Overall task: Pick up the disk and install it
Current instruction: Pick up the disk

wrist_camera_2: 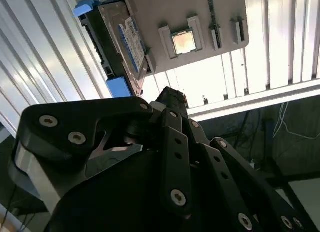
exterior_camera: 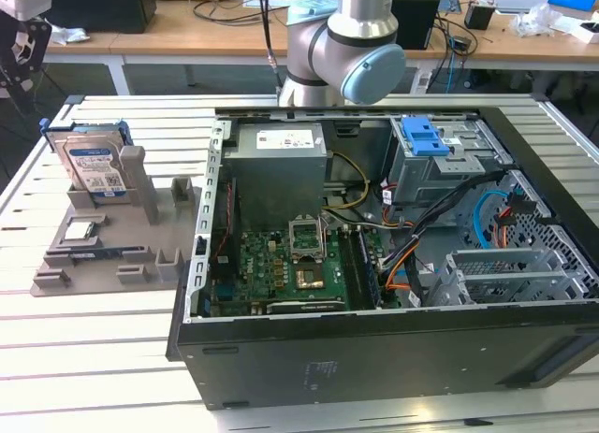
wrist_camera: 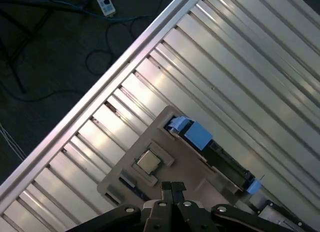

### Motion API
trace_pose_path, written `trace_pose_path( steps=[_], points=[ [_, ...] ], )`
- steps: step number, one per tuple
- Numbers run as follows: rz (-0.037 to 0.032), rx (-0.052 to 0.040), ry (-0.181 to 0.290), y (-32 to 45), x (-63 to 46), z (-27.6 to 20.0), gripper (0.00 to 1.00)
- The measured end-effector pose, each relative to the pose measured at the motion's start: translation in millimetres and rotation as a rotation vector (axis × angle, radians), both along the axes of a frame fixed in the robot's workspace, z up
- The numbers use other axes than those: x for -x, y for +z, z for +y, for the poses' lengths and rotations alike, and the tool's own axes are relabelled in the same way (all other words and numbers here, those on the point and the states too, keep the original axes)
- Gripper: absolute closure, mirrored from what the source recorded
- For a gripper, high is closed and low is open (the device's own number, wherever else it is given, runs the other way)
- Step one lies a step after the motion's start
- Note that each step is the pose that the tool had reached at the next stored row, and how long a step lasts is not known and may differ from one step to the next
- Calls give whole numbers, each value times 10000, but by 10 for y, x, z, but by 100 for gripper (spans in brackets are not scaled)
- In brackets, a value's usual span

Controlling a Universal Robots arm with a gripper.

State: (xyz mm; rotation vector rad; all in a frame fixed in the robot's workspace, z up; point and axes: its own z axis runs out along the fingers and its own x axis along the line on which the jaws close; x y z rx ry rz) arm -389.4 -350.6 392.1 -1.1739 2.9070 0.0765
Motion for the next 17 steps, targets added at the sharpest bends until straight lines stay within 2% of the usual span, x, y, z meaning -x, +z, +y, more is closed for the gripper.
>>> trace_pose_path(
  steps=[2,17],
  points=[
    [0,0,656,0,0,0,89],
    [0,0,3524,0,0,0,89]
  ],
)
